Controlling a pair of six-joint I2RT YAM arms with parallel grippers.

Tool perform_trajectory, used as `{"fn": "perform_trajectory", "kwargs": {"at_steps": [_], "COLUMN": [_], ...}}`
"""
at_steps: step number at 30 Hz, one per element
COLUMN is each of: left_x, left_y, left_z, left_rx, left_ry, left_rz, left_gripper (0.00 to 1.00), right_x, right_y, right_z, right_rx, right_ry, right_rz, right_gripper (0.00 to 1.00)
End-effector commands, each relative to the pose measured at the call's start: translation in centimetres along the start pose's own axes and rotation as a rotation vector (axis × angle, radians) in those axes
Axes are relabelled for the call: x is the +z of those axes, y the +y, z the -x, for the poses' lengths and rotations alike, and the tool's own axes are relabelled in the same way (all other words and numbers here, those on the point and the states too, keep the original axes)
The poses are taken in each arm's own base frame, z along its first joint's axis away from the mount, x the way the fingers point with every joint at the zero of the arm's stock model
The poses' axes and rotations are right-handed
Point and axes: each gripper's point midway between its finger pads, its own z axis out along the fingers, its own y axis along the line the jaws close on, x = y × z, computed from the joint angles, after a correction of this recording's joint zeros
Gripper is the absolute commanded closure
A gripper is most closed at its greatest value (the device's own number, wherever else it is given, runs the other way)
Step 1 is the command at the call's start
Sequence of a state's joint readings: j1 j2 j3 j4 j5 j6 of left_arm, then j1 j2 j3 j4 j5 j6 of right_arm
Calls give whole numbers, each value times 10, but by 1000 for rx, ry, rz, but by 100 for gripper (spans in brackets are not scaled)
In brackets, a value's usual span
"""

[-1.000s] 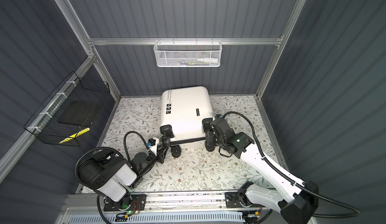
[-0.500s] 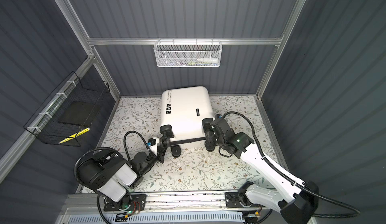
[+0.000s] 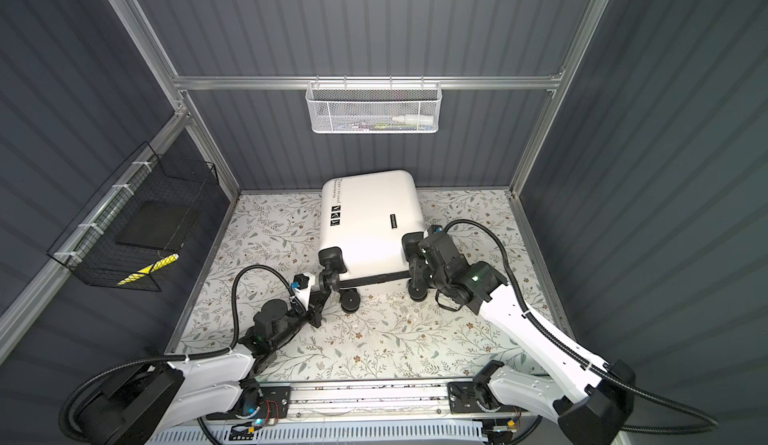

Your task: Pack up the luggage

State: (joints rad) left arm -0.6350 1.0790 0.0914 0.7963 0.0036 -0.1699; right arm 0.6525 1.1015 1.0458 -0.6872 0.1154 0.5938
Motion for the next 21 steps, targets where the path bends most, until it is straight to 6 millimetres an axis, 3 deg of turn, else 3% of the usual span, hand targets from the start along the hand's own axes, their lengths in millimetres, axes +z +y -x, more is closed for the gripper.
{"fn": "perform_trajectory", "kwargs": {"at_steps": [1, 8, 21], "left_x": [-1, -4, -7], "left_y": [-4, -13, -29], "left_z": [14, 4, 6], "left_rx": [59, 58, 69], "left_ry": [7, 50, 42], "left_rz": [-11, -65, -153], "left_gripper": [100, 100, 100], "right_x": [-19, -15, 3], "right_y": [12, 11, 3], "right_z": [29, 29, 15], "right_rx": [-2, 17, 51], "right_ry": [-99, -97, -66], "right_rz": [45, 43, 22], "right_gripper": [100, 100, 100]}}
